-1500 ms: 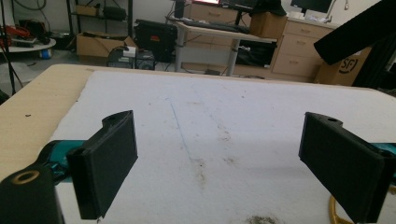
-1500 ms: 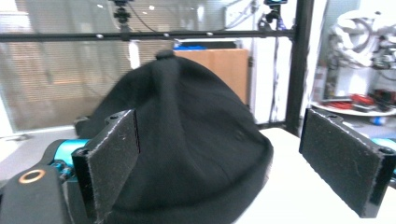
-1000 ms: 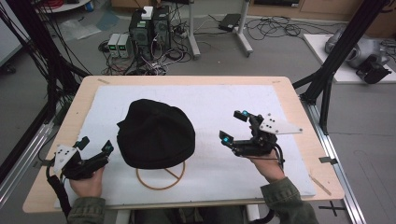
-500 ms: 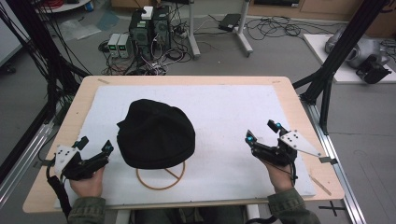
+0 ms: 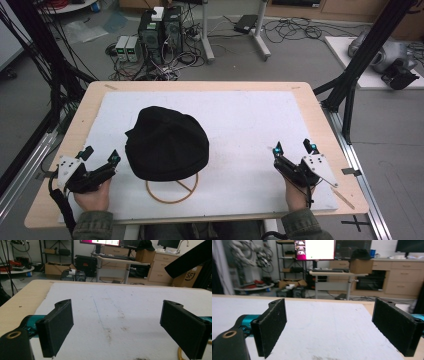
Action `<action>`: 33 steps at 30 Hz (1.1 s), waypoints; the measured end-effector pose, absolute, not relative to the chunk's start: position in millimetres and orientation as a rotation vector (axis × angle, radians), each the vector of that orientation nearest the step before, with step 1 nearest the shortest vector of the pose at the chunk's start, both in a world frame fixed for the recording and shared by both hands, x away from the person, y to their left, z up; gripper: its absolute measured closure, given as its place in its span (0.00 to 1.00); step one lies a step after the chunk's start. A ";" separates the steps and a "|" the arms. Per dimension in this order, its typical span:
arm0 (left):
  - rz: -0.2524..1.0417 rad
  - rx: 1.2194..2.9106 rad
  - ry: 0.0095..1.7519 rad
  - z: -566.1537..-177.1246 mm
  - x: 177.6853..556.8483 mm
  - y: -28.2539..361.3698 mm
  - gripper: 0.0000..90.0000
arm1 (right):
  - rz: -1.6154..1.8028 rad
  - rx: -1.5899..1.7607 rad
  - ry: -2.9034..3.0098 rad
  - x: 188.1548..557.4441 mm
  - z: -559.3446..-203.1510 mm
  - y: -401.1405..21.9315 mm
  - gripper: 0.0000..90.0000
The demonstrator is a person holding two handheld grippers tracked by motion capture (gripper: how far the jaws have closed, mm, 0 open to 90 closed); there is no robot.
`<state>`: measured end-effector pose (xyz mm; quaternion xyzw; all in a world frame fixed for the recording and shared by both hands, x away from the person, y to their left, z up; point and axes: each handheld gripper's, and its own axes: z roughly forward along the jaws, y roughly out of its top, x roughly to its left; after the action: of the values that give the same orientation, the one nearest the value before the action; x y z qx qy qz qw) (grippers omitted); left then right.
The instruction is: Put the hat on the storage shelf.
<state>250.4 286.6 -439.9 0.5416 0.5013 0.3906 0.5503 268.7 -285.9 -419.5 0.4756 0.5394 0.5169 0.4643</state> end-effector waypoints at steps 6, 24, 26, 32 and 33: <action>0.926 1.276 1.188 -439.8 250.3 287.9 0.13 | 1.271 1.213 1.336 271.6 -431.3 -287.9 0.13; 0.911 1.281 1.187 -439.9 251.4 287.8 0.13 | 1.303 1.229 1.339 273.1 -433.0 -290.2 0.13; 0.909 1.279 1.186 -439.8 251.6 287.4 0.13 | 1.303 1.225 1.344 273.5 -432.8 -290.4 0.13; 0.902 1.279 1.175 -438.3 251.2 285.7 0.13 | 1.319 1.227 1.348 272.6 -432.4 -291.4 0.13; 0.899 1.275 1.177 -438.0 251.4 285.0 0.13 | 1.317 1.225 1.350 272.5 -432.5 -291.3 0.13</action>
<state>251.4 285.0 -438.0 0.5408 0.4991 0.3813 0.5595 272.5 -291.3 -432.5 0.4912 0.5415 0.5281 0.4319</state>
